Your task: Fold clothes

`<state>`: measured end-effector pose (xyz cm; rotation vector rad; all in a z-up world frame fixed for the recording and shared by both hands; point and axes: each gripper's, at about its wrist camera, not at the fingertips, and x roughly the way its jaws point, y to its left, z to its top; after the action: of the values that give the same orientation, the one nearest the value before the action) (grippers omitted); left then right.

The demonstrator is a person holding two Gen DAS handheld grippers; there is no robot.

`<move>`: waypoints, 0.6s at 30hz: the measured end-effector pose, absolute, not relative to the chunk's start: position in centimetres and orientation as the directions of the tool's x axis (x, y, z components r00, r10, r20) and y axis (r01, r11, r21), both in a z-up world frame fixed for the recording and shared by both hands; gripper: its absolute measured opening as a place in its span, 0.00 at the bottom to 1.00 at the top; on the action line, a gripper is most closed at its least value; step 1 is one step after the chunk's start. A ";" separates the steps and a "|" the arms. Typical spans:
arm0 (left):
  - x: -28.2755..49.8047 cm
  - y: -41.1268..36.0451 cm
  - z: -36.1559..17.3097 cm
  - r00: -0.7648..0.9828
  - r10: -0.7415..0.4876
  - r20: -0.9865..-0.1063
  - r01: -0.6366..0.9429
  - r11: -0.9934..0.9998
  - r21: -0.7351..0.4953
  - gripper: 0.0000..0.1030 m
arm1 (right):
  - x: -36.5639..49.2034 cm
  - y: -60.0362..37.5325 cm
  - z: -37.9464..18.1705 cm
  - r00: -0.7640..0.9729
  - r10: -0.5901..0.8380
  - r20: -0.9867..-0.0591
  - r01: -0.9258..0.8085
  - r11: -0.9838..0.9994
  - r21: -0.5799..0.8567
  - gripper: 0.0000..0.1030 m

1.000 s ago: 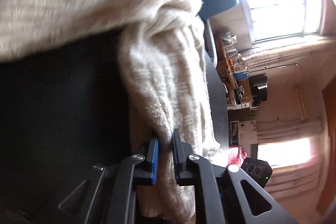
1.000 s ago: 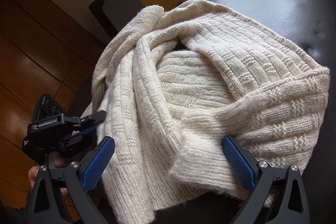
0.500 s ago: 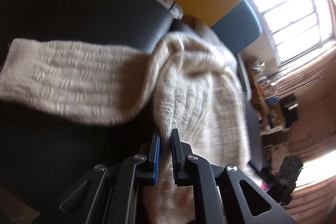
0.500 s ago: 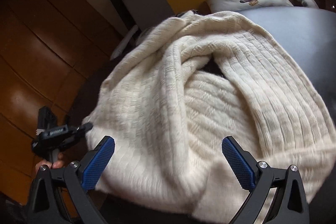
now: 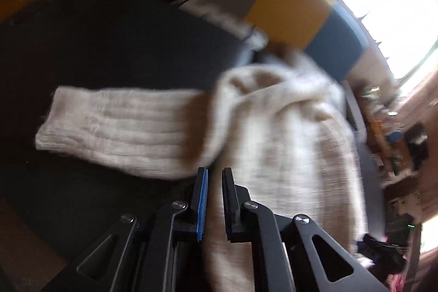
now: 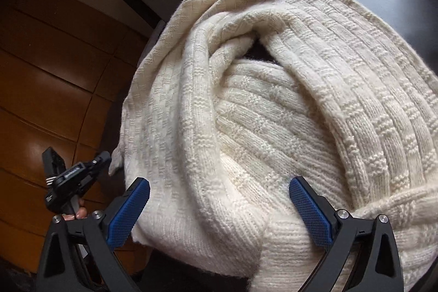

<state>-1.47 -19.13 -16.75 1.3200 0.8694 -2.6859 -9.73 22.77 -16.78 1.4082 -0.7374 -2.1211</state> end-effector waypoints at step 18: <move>-3.1 -8.1 -22.6 -0.343 0.428 -0.836 -0.138 -0.903 -0.406 0.02 | -9.0 30.7 -15.5 -0.458 -0.537 -0.708 0.062 -0.814 0.578 1.00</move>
<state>-3.10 -8.06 -22.55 1.9365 0.4720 -2.8689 -9.01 30.74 -15.52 1.3746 -0.6879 -2.3084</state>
